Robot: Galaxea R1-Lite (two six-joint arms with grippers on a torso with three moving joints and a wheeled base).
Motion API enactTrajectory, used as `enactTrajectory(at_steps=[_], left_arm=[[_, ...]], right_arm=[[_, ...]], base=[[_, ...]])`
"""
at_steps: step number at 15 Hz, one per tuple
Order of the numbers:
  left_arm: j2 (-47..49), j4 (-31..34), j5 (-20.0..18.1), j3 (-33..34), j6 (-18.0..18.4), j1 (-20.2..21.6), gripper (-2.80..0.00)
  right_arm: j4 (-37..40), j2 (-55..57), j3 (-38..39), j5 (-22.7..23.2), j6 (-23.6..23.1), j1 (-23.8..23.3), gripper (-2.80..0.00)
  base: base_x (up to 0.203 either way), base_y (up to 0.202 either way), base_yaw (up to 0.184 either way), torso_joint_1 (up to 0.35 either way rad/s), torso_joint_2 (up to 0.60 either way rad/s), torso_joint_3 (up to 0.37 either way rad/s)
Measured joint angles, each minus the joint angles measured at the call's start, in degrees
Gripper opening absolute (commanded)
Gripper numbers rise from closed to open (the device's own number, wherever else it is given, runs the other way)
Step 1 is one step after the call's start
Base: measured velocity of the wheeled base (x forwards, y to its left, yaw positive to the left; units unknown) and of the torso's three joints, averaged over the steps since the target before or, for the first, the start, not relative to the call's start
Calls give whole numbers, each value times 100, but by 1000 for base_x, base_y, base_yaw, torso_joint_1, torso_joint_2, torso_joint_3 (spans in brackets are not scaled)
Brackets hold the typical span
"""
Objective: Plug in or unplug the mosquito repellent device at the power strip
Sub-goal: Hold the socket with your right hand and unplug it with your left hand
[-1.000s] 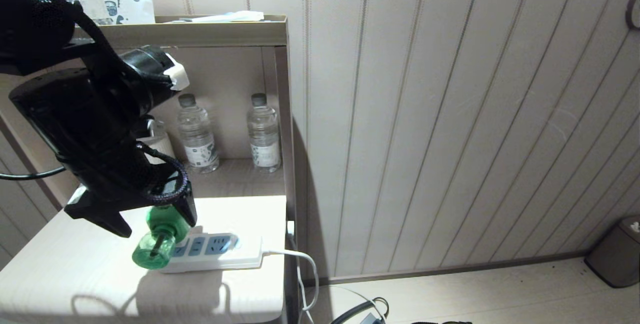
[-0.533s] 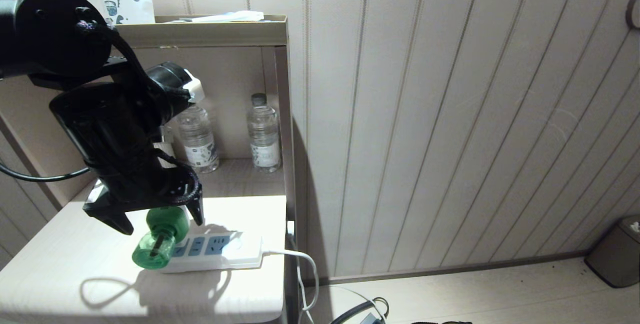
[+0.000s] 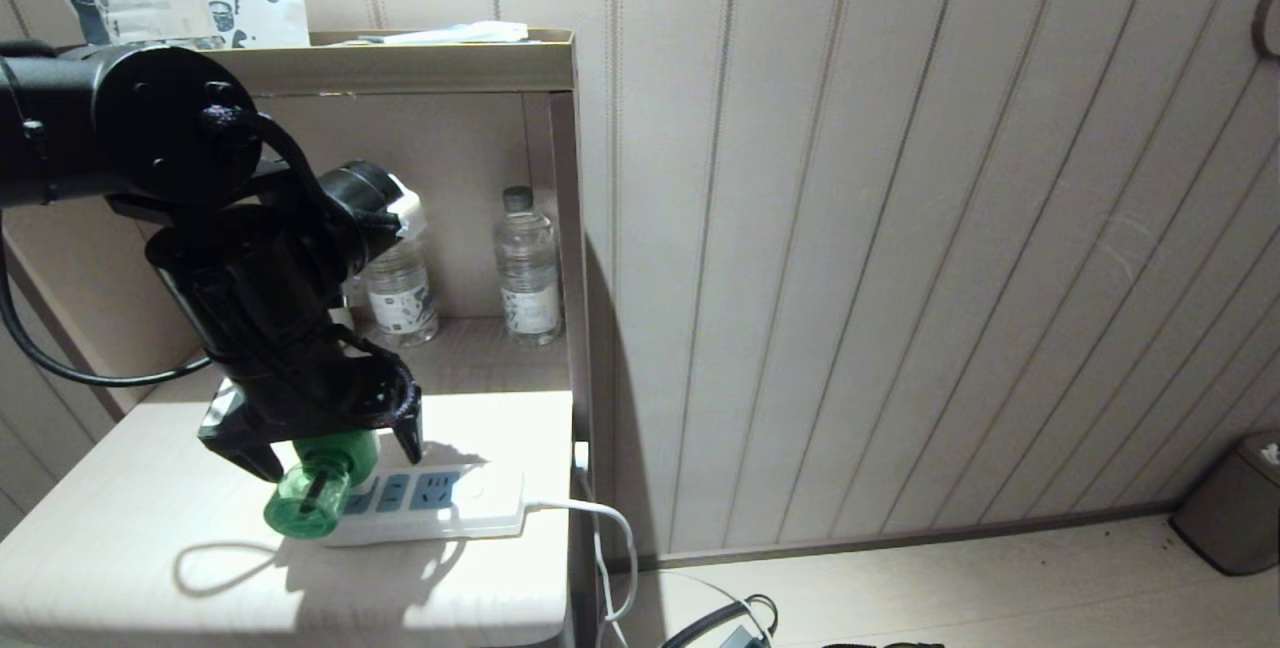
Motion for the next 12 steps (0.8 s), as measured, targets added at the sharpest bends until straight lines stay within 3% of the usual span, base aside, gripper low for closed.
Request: enactTrajectory(at_steps=[4, 8, 12], left_arm=[[-88, -98, -45, 55, 142, 166, 0], [-160, -256, -404, 212, 498, 414, 0], [-171, -308, -419, 271, 874, 473, 0]], right_arm=[[0, 0, 0, 0, 0, 0, -280], [0, 0, 0, 0, 0, 0, -280], [0, 0, 0, 0, 0, 0, -280]], base=[[0, 0, 0, 0, 0, 0], [0, 0, 0, 0, 0, 0], [0, 0, 0, 0, 0, 0]])
